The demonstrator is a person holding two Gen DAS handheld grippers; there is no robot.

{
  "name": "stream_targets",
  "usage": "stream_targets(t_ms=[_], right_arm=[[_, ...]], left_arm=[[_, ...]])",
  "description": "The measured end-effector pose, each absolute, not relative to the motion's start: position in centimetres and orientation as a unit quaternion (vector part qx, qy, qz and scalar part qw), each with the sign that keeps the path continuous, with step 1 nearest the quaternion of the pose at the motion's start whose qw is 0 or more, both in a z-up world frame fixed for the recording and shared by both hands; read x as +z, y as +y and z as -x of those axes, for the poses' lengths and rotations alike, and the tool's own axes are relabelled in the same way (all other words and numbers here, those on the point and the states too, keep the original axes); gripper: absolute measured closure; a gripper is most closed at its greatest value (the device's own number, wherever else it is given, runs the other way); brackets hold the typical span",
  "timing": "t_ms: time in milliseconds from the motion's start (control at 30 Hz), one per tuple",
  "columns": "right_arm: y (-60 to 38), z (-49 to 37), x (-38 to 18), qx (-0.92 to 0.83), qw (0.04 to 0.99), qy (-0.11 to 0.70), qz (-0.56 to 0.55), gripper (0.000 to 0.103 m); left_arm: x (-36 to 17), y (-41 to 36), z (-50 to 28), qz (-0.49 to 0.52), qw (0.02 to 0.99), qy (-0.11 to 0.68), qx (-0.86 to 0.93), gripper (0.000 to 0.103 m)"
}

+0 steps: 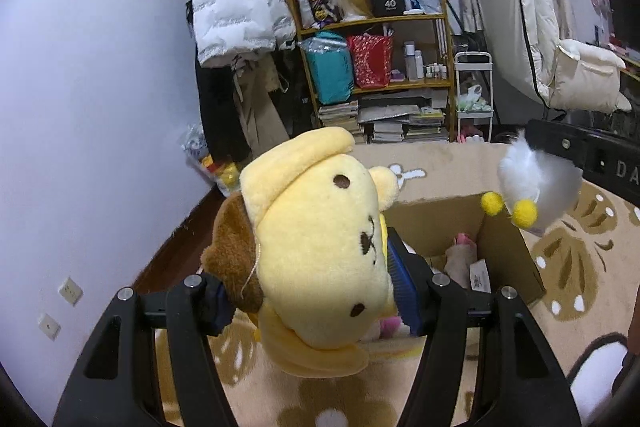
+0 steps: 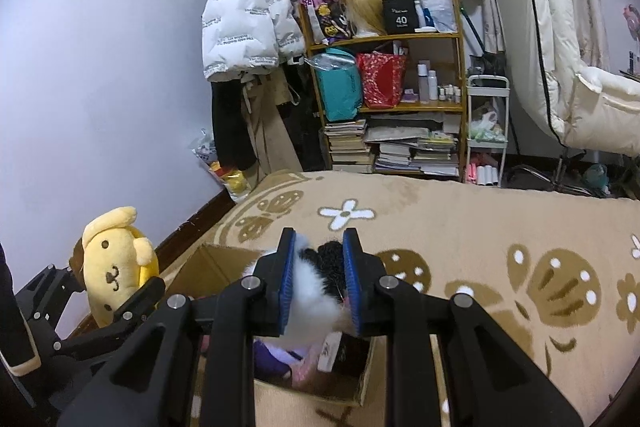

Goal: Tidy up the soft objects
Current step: 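Lift both items over the box and release them inside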

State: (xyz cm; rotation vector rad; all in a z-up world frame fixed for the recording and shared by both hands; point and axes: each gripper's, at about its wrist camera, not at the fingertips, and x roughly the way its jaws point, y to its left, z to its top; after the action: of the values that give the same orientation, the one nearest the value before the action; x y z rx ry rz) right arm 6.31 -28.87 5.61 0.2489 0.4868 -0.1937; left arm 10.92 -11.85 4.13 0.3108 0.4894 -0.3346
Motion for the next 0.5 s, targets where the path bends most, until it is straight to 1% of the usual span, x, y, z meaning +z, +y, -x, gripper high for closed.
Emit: stream_targets(t_ms=[167, 233, 333, 433, 500], right_arm=[[-29.4, -7.5, 4.6, -0.079, 0.958, 0.238, -0.138, 0.078], [-29.6, -8.0, 3.7, -0.062, 0.955, 0.246, -0.156, 0.078], [-29.7, -9.0, 1.8, -0.056, 0.948, 0.265, -0.167, 0.078], [-29.9, -9.5, 0.1, -0.05, 0.942, 0.28, -0.178, 0.077], [-30.1, -9.9, -0.6, -0.05, 0.939, 0.289, -0.181, 0.077]], left_arm=[[3.9, -12.6, -12.1, -0.138, 0.94, 0.249, -0.186, 0.04], [3.3, -13.0, -12.6, -0.145, 0.938, 0.248, -0.194, 0.039], [2.0, -13.7, -13.5, -0.145, 0.93, 0.268, -0.205, 0.039], [0.6, -14.1, -14.4, -0.142, 0.923, 0.289, -0.21, 0.036], [-0.3, -14.2, -14.7, -0.145, 0.92, 0.299, -0.207, 0.032]])
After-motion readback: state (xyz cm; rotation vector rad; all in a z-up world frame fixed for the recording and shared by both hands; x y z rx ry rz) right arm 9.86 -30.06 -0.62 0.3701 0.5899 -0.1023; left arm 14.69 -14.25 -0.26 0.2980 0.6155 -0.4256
